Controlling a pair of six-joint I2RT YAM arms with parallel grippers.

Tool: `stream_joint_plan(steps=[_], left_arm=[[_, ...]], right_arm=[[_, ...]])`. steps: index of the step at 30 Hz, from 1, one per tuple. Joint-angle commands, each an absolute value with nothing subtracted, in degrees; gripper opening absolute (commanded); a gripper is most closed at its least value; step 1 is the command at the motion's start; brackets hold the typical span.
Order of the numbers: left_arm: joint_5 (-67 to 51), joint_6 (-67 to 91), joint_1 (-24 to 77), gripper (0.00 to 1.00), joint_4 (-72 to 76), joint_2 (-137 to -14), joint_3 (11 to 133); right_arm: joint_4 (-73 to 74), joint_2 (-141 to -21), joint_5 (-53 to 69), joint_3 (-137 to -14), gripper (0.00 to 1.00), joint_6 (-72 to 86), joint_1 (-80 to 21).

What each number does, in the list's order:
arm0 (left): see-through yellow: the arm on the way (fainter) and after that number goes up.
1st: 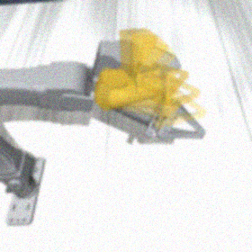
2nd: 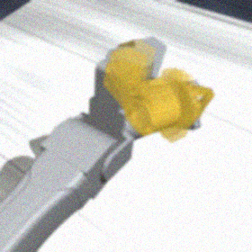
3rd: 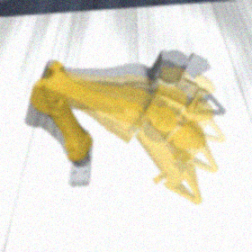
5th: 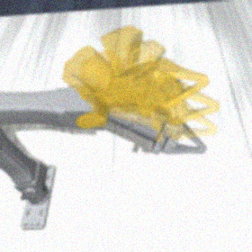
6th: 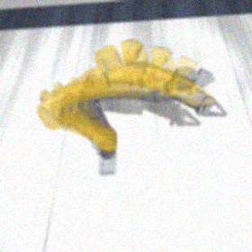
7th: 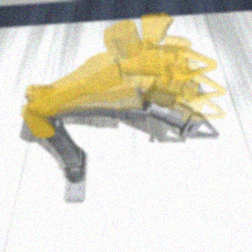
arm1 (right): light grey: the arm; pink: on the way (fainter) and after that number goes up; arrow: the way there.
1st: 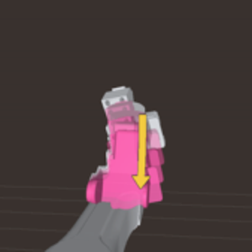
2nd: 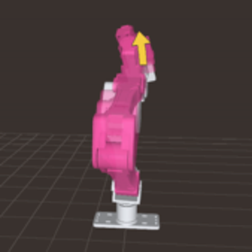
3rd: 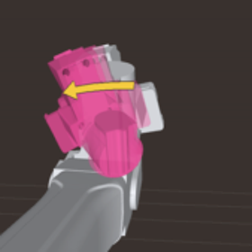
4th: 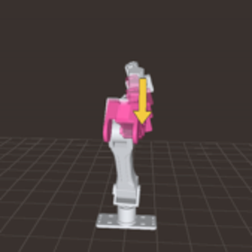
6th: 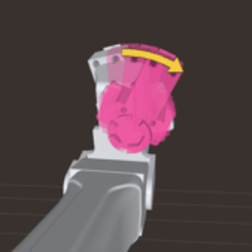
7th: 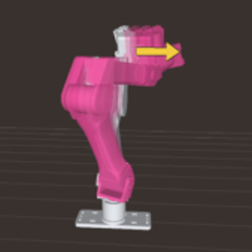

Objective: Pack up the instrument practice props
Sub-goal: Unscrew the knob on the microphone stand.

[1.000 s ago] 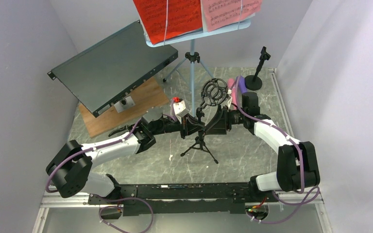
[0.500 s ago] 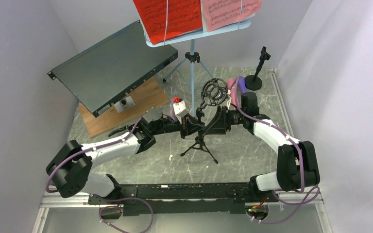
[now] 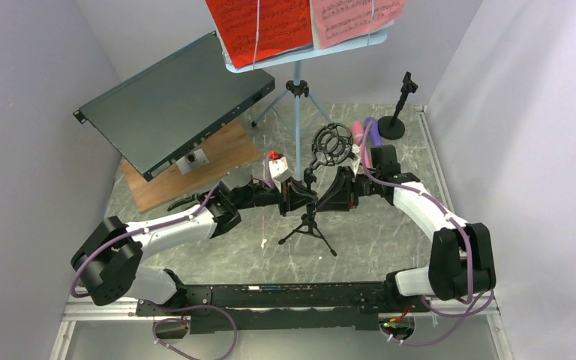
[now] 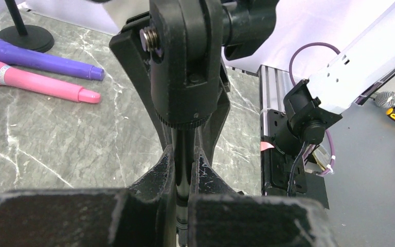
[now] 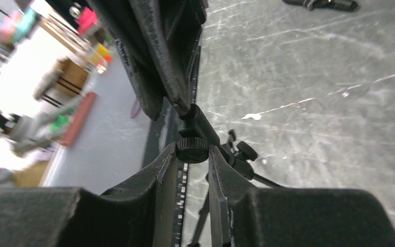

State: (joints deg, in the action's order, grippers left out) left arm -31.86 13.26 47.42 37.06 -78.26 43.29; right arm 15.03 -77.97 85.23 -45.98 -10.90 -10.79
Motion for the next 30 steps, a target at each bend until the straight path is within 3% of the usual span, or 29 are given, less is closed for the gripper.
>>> stream_joint_plan(steps=[1, 4, 9, 20, 25, 30], left_arm=[[-32.6, 14.7, 47.4, 0.00, 46.3, -76.3, 43.5], [-33.0, 15.7, 47.4, 0.00, 47.2, -76.7, 43.2], [-33.5, 17.6, 47.3, 0.00, 49.6, -77.6, 42.7], [-33.8, 19.9, 47.3, 0.00, 52.6, -78.9, 42.1], [-33.8, 19.7, 47.4, 0.00, 52.3, -78.8, 42.1], [-33.7, 19.2, 47.4, 0.00, 51.7, -78.5, 41.9]], right_arm=[[31.9, -74.3, 84.1, -49.2, 0.16, -38.5, -11.0], [39.7, -72.3, 82.5, -49.4, 0.14, -55.2, -11.0], [46.0, -70.1, 80.7, -47.7, 0.14, -70.0, -10.9], [43.3, -68.7, 76.5, -46.7, 0.18, -69.3, -10.9], [40.7, -68.5, 75.3, -46.8, 0.26, -65.3, -10.9], [41.4, -68.8, 76.2, -47.3, 0.44, -64.0, -10.7]])
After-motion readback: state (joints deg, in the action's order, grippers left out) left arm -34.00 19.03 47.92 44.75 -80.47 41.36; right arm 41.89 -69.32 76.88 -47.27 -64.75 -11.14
